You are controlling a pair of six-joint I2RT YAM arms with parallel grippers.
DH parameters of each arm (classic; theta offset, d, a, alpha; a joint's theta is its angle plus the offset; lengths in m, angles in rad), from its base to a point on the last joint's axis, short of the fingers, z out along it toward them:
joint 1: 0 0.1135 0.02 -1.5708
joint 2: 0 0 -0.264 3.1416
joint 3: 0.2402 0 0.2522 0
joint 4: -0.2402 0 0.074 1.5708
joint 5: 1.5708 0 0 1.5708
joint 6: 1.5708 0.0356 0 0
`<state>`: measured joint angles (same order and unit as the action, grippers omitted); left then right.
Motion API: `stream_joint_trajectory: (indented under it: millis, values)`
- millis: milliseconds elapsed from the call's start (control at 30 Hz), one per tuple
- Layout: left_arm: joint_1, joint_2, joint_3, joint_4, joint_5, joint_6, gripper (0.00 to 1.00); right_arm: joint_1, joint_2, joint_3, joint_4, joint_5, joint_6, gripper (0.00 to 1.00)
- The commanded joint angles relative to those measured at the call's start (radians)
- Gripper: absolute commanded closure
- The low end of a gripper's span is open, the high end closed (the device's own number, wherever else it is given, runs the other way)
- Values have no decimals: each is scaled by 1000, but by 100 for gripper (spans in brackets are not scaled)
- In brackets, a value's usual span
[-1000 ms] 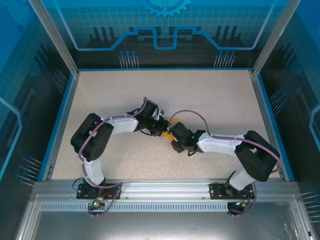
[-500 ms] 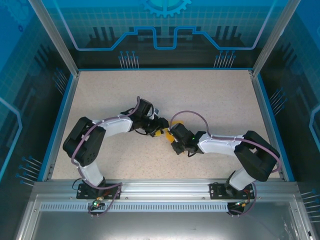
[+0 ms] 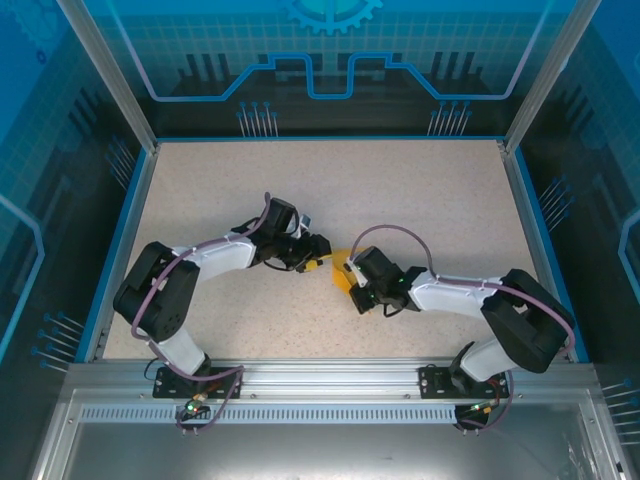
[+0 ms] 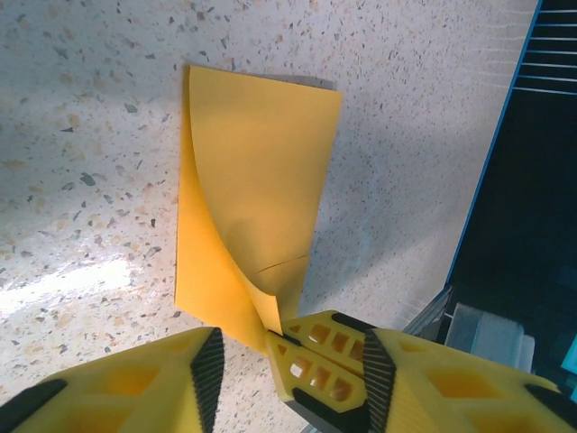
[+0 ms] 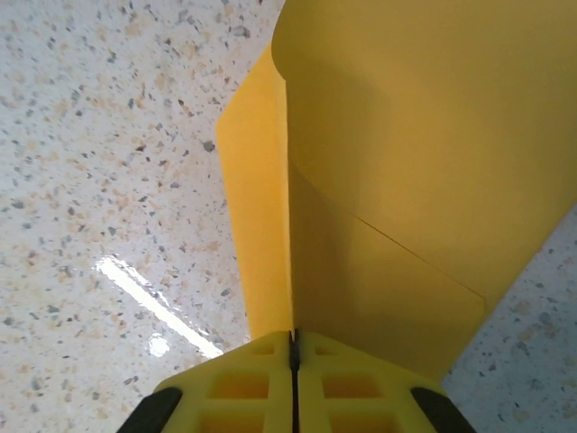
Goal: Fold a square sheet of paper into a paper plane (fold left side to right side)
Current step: Fourth fold the wing at the center of the table.
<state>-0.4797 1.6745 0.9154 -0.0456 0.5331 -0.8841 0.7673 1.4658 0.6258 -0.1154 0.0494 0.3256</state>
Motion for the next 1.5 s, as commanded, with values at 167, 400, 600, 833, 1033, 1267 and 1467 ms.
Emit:
stream_joint_trajectory:
  millis: [167, 400, 600, 833, 1033, 1267, 1467]
  values:
    - [-45, 72, -5, 56, 38, -9, 66, -95, -14, -34, 79, -274, 23, 95]
    - [-79, 133, 30, 75, 39, -15, 70, -154, 7, -63, 133, -376, 54, 97]
    - [-93, 176, 51, 80, 44, -20, 73, -203, 26, -83, 170, -445, 78, 97]
    - [-105, 229, 82, 89, 47, -27, 67, -218, 32, -87, 178, -459, 82, 98]
    - [-108, 252, 91, 83, 42, -21, 67, -234, 46, -89, 187, -475, 87, 97]
    - [-108, 269, 97, 69, 31, -13, 66, -247, 49, -88, 190, -498, 90, 85]
    - [-108, 276, 102, 46, 18, 2, 66, -265, 14, -71, 169, -521, 92, 77]
